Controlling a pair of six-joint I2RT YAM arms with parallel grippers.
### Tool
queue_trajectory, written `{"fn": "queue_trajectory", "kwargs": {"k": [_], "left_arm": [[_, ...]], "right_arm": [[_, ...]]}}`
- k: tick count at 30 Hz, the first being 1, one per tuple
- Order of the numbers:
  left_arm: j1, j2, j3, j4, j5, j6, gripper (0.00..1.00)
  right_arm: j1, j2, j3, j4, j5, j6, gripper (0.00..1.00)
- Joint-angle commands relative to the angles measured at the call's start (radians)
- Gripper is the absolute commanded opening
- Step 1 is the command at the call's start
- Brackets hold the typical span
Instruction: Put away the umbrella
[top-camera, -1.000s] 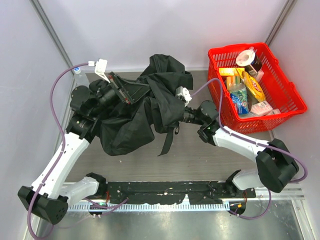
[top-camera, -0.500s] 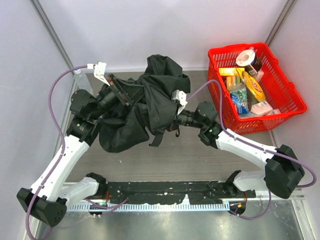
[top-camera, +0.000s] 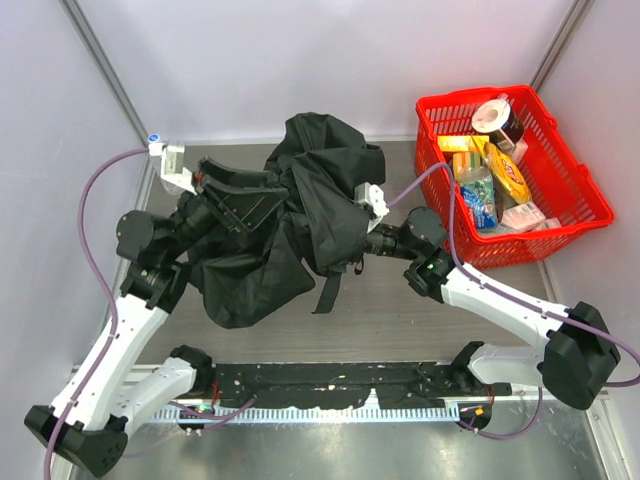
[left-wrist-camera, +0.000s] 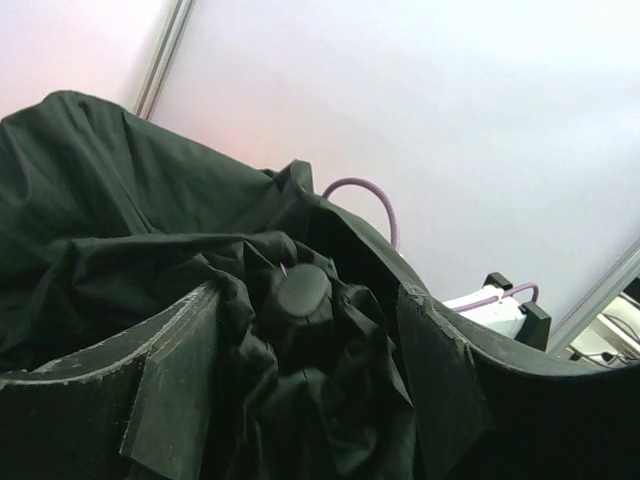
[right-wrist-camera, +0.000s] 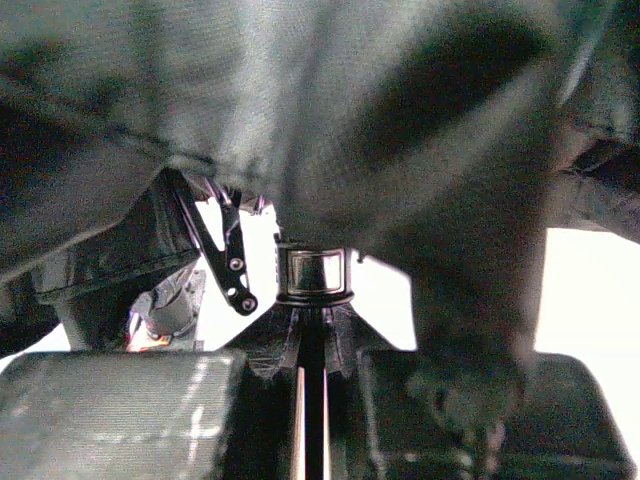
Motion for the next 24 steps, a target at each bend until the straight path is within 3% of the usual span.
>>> {"fn": "queue_trajectory", "kwargs": {"k": [1, 4, 7, 8, 9, 10, 11, 13, 19, 21, 24], "left_arm": [[0.005, 0.095, 0.065, 0.129, 0.055, -0.083, 0.69], [0.003, 0.13, 0.08, 0.139, 0.061, -0.094, 0.69], [0.005, 0.137, 0.085, 0.134, 0.045, -0.094, 0.56], [0.005, 0.138, 0.087, 0.128, 0.035, -0.087, 0.47], [0.003, 0.137, 0.09, 0.117, 0.032, -0.077, 0.23], [0.005, 0.134, 0.093, 0.1, 0.023, -0.065, 0.05], [0.006, 0.129, 0.097, 0.074, 0.011, -0.042, 0.0], [0.011, 0.117, 0.096, 0.053, 0.011, 0.004, 0.0], [0.081, 0.112, 0.013, 0.155, 0.014, -0.025, 0.0], [0.092, 0.12, -0.004, 0.189, -0.023, -0.044, 0.0], [0.097, 0.141, 0.011, 0.212, -0.054, -0.036, 0.0]], "right_arm": [[0.003, -0.017, 0.076, 0.036, -0.023, -0.012, 0.01], [0.008, -0.015, 0.093, -0.019, -0.017, -0.049, 0.01], [0.016, -0.017, 0.119, -0.089, -0.012, -0.075, 0.01], [0.019, -0.015, 0.128, -0.105, -0.009, -0.093, 0.01], [0.022, -0.014, 0.132, -0.125, -0.003, -0.096, 0.01], [0.022, -0.012, 0.129, -0.134, 0.014, -0.096, 0.01], [0.022, -0.017, 0.126, -0.151, 0.032, -0.095, 0.01], [0.023, -0.038, 0.096, -0.185, 0.138, -0.092, 0.02], [0.019, -0.147, 0.069, -0.542, 0.596, -0.174, 0.47], [0.019, -0.178, 0.086, -0.66, 0.676, -0.173, 0.55], [0.019, -0.219, 0.096, -0.78, 0.782, -0.162, 0.6]]}}
